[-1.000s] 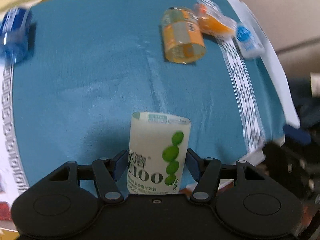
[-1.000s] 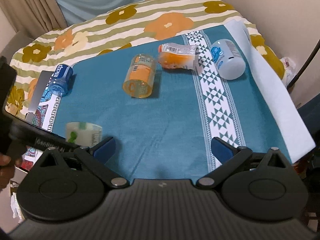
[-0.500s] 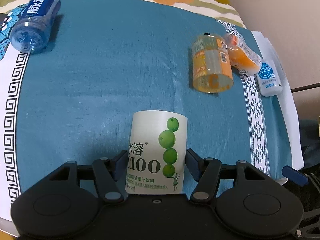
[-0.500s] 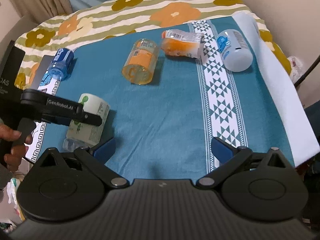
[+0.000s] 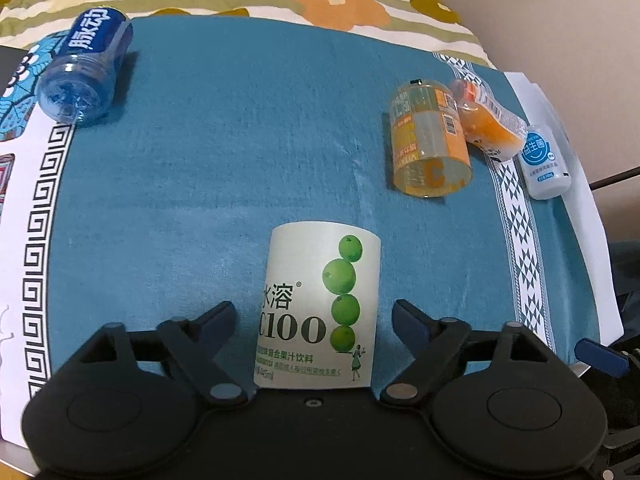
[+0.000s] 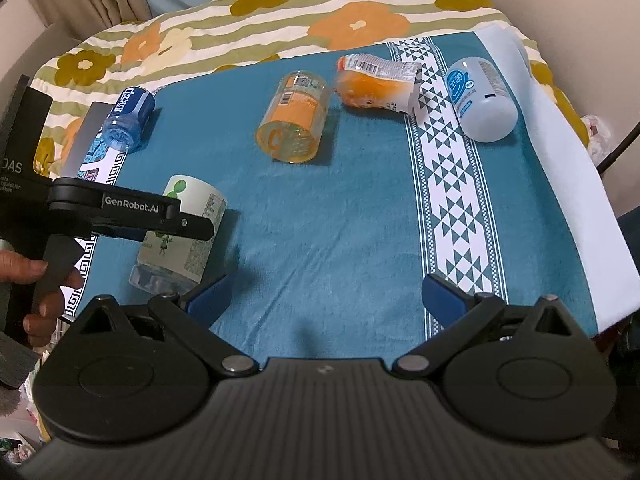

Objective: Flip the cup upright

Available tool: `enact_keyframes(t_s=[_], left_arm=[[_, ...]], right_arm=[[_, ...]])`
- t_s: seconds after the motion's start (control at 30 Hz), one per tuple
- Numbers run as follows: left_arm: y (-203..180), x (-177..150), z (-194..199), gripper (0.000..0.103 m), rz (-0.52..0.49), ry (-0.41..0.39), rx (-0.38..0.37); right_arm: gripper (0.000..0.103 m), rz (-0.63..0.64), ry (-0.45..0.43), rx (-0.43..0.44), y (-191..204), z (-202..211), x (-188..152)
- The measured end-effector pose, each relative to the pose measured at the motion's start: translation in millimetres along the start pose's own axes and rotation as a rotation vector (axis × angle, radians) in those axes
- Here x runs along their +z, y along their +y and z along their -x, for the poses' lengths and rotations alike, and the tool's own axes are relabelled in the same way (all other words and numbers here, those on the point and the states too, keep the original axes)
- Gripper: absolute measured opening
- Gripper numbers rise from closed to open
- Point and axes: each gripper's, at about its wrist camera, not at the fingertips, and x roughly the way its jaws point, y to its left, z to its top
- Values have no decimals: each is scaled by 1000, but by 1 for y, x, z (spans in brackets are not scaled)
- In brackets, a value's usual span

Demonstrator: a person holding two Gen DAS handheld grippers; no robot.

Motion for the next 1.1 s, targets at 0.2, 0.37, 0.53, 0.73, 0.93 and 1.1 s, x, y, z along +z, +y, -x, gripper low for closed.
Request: enact_keyframes(t_s=[0.2, 0.37, 0.53, 0.73, 0.93, 1.1], left_arm=[[-1, -6, 19, 94, -30, -57, 33], [-5, -24, 55, 102, -57, -181, 68], [-1, -49, 89, 103, -33, -266, 76], [14, -79, 116, 103, 10, -338, 76], [47, -93, 114, 103, 90, -329, 52], [72, -100, 106, 103, 129, -305, 38]], right_arm=[[103, -3, -4, 4, 4, 1, -2], [103, 0, -28, 7, 10, 10, 6], [103, -14, -35, 61, 18, 17, 31], [103, -9, 11, 146, 42, 5, 63], [103, -33, 163, 216, 69, -45, 80], [103, -121, 281, 215, 78, -97, 85]])
